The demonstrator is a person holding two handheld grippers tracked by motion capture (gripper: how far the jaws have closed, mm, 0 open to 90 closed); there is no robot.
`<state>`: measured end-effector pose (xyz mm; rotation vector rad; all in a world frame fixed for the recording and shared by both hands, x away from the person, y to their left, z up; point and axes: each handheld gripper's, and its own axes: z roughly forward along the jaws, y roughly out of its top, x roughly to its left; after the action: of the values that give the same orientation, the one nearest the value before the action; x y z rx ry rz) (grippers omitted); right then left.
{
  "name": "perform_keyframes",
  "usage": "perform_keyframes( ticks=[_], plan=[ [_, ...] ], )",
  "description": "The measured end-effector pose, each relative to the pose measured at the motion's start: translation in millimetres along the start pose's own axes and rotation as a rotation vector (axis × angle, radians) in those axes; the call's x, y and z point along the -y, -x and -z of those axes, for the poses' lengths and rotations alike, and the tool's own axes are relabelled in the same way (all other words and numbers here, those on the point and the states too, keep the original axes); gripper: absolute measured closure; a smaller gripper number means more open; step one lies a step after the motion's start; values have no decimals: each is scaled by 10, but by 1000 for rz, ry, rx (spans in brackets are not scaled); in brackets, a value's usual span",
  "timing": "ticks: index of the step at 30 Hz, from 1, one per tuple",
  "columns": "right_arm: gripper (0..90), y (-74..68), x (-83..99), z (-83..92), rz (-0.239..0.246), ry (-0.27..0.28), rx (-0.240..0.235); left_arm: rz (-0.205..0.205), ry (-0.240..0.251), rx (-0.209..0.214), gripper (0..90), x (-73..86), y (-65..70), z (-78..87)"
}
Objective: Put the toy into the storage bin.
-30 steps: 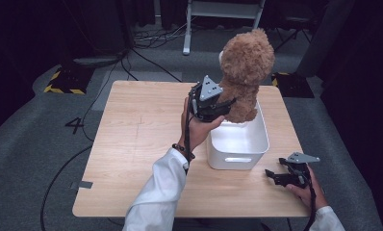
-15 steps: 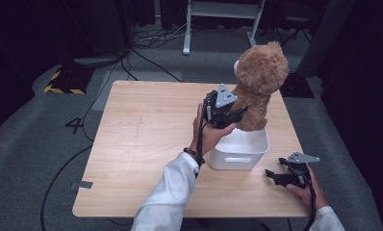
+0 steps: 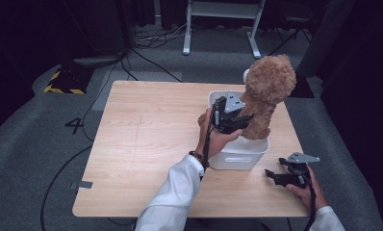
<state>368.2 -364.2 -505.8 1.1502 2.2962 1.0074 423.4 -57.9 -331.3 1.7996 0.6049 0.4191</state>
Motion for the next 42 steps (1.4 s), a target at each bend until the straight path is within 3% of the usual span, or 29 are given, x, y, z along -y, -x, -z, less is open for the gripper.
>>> perform_keyframes(
  ticks=[10,22,28,33,37,42],
  plan=[
    [165,0,0,0,0,0,-1,-8,-85,10,598,113,-13,-111],
    [165,0,0,0,-1,0,-1,-12,-125,29,594,149,-3,-118],
    [165,0,0,0,0,0,-1,-29,-169,35,582,144,-23,-120],
    [165,1,0,0,0,0,0,-70,-221,23,576,136,-33,-152],
    [165,0,0,0,0,0,0,-73,-250,29,570,141,-34,-185],
    [165,0,0,0,0,0,0,-111,-307,33,556,120,-12,-217]
  ],
)
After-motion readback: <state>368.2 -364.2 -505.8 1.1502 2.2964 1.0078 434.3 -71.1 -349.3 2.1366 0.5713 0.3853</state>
